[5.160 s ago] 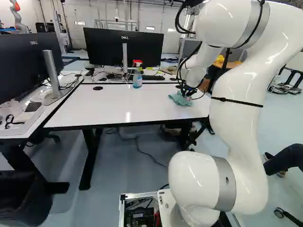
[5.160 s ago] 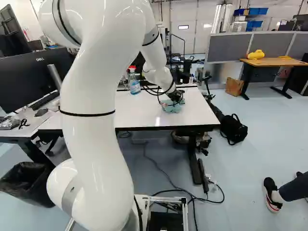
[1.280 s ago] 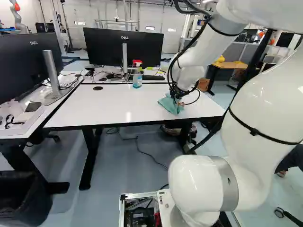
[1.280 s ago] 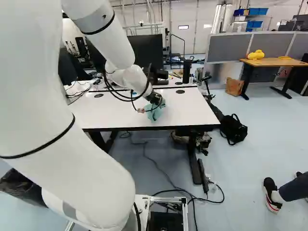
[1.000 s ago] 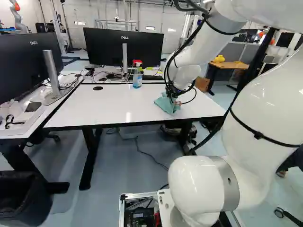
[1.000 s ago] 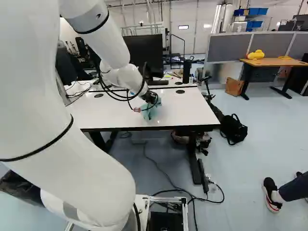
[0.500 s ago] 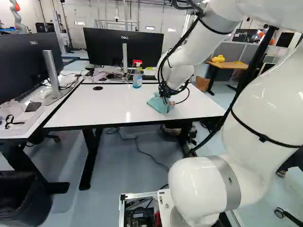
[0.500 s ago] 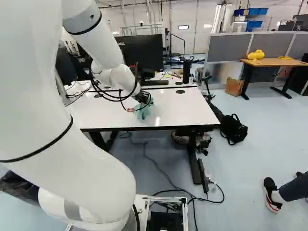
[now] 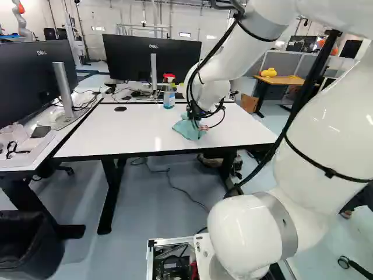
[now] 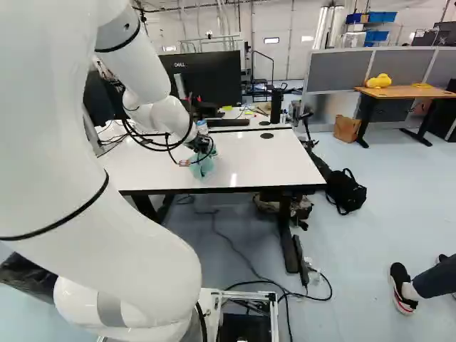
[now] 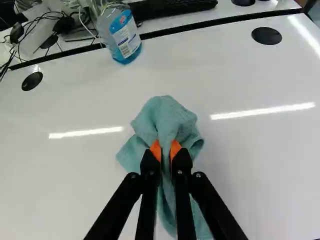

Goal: Clean the table with the green towel

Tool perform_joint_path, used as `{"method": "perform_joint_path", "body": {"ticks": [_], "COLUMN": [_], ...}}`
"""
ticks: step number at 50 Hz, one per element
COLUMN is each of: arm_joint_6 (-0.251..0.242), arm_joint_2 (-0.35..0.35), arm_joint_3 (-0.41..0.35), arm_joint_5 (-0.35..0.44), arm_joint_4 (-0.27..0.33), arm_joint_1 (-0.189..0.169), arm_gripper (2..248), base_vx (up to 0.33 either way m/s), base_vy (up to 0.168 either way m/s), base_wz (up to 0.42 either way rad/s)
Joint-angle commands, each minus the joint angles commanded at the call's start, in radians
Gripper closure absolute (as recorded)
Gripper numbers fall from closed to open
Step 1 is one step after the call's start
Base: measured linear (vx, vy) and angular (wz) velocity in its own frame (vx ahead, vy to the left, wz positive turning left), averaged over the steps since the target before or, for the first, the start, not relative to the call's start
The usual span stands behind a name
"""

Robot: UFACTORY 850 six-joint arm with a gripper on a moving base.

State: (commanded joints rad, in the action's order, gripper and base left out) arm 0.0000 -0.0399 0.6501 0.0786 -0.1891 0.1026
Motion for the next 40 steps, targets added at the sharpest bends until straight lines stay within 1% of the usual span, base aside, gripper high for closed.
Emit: {"method": "perform_joint_path", "body": {"ticks": [17,23,26,40], "arm_joint_6": [0.000,0.000,0.000,0.000], "arm_joint_2": [-0.010,-0.014,-0.014,-0.014], "arm_joint_3": [-0.010,-0.014,-0.014,-0.014], "arm_joint_5": [0.000,0.000,0.000,0.000], "arm_joint_4": [0.000,0.000,0.000,0.000], "arm_joint_1": [0.063,0.078,0.083,0.083], "arm_gripper": [210,210,210,210], "base_vx": [0.000,0.000,0.000,0.000], "base_vy": [0.000,0.000,0.000,0.000], "base_wz": [0.000,0.000,0.000,0.000]}}
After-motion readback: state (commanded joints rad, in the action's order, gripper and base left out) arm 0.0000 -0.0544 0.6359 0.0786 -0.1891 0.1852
